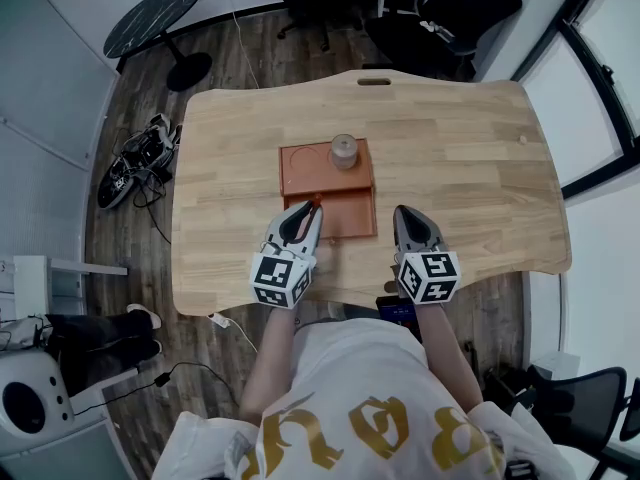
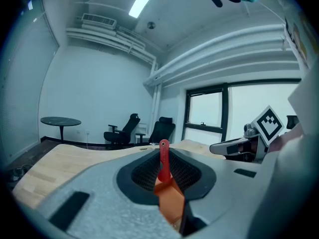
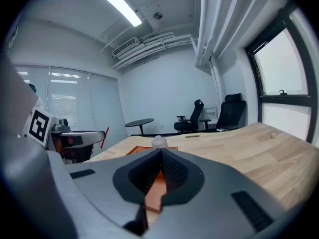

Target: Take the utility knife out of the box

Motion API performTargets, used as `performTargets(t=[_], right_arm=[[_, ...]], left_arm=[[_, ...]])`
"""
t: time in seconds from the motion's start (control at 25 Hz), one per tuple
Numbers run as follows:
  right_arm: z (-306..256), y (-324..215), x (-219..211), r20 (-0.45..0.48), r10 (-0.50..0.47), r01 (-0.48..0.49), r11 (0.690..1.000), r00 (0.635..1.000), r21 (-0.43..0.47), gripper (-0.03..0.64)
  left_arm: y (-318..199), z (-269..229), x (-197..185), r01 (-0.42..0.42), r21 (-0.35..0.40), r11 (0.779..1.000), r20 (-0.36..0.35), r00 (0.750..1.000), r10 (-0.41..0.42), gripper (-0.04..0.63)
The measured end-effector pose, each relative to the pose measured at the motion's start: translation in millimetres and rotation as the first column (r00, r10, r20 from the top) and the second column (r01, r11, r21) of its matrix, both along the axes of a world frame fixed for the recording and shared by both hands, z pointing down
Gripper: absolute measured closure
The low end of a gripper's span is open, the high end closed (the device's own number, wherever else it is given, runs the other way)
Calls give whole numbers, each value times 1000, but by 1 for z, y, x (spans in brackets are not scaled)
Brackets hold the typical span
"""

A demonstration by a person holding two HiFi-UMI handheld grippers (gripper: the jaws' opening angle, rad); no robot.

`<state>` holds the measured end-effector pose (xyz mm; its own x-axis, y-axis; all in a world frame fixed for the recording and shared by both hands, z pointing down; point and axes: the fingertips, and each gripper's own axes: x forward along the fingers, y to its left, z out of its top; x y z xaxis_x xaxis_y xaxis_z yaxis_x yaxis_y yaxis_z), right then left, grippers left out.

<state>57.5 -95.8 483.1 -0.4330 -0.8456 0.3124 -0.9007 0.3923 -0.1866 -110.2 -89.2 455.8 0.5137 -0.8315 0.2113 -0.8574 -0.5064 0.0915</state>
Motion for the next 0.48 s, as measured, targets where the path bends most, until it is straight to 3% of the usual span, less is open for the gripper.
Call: performTargets(t=[0.48], right_arm=[[1,4,-4,-3,9,-9,1000,1000,-8,606]], left_arm=[[1,6,-10,-7,-23,1000,-13,1000,7,541]])
